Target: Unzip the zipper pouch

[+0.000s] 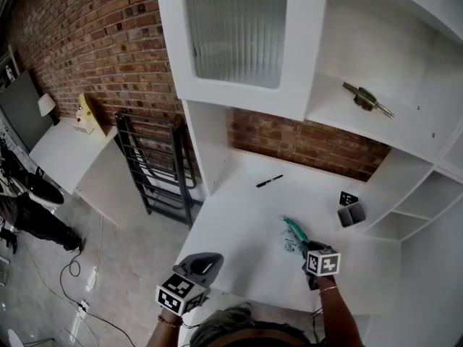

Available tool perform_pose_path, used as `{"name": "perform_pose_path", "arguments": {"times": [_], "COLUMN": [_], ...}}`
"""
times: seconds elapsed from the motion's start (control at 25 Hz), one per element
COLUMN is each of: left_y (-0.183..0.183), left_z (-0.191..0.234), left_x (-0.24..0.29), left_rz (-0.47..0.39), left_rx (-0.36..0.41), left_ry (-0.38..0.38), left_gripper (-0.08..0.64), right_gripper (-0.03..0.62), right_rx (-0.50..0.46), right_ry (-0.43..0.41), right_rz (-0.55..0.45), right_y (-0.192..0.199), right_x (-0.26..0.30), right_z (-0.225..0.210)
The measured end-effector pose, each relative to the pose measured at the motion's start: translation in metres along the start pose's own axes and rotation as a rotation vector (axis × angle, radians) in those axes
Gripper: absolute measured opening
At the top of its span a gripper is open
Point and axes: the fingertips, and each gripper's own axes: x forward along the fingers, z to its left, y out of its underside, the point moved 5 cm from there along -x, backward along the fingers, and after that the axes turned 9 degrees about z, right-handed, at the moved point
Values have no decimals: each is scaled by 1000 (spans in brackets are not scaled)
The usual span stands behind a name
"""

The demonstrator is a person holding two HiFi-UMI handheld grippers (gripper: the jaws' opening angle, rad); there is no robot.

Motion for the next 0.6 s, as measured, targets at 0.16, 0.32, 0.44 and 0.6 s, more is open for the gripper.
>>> {"name": "perform_pose_path", "arguments": {"times": [0.16,0.32,0.44,0.6], "left_y": [-2,-1,0,-1], "left_z": [-2,-5,-8,-10], "left_x": [1,2,3,5], "left_rz": [2,4,10,7], "left_rx": [2,5,9,12], "left_ry": [-1,4,7,13], "left_gripper": [5,5,5,5], "right_gripper": [38,40,46,74], "right_rx": [15,53,81,132], "right_ry": [12,11,10,22], "right_rz": [20,11,7,-9], "right_y": [10,19,25,33], "right_x": [3,2,1,-6], "right_z": [-6,-12,-17,-24]}}
